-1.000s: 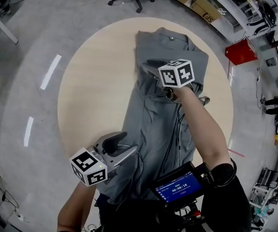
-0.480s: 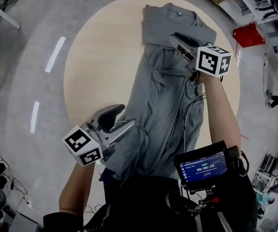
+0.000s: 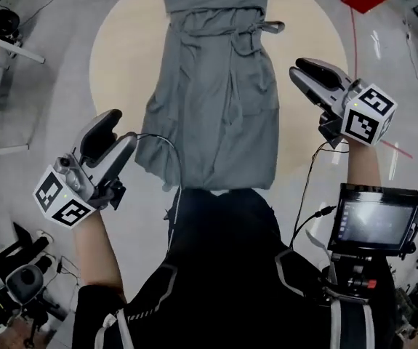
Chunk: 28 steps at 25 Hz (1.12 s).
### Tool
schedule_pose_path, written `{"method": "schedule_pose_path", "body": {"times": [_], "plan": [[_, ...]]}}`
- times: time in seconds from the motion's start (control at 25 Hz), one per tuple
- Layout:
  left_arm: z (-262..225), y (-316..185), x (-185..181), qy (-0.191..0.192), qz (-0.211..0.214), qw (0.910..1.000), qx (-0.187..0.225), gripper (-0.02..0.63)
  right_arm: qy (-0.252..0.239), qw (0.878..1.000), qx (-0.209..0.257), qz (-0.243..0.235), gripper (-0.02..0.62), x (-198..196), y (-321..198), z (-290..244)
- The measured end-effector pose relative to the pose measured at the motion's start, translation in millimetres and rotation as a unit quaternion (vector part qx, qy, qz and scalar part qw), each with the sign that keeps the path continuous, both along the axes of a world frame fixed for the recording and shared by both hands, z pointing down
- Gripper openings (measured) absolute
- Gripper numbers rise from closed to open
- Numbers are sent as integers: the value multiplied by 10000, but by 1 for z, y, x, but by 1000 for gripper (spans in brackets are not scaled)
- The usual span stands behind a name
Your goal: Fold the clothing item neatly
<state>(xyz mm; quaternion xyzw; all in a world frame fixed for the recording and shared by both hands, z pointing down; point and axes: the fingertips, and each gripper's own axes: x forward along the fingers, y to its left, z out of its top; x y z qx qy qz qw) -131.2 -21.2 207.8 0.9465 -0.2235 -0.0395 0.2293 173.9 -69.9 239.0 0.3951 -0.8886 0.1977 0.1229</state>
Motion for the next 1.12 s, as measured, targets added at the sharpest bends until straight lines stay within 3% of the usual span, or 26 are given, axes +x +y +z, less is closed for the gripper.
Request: {"method": "schedule_pose_path", "body": {"times": [0.08, 0.16, 0.36, 0.48, 0.6, 0.72, 0.84, 0.96, 1.12], "plan": [[6, 36, -7, -142, -43, 9998, -99, 238, -137, 9994, -316, 30, 97, 24, 54, 29], [38, 72, -18, -343, 18, 9975, -611, 239, -325, 9953, -891, 196, 106, 39, 116, 72], [134, 123, -38, -1174, 35, 9820, -1482, 241, -670, 9794, -1811, 591, 135, 48, 222, 128], [204, 141, -56, -1184, 28, 9706, -2097, 261, -841, 9657, -2248, 990, 166, 38, 268, 164], [275, 148, -63, -1192, 359, 9555, -2674, 338, -1084, 9464, -2664, 1469, 223, 31, 299, 212], [313, 149, -57, -978, 566, 9436, -3112, 409, -1286, 9288, -2988, 1773, 255, 20, 307, 258], [332, 142, -60, -861, 642, 9446, -3102, 435, -1587, 9172, -3182, 1798, 259, -2, 300, 291], [348, 122, -34, -526, 1333, 9484, -2828, 486, -1932, 9204, -2906, 1765, 259, 19, 288, 287], [353, 109, -31, -747, 1659, 9465, -2666, 486, -2107, 9180, -2990, 1535, 259, 18, 281, 289]]}}
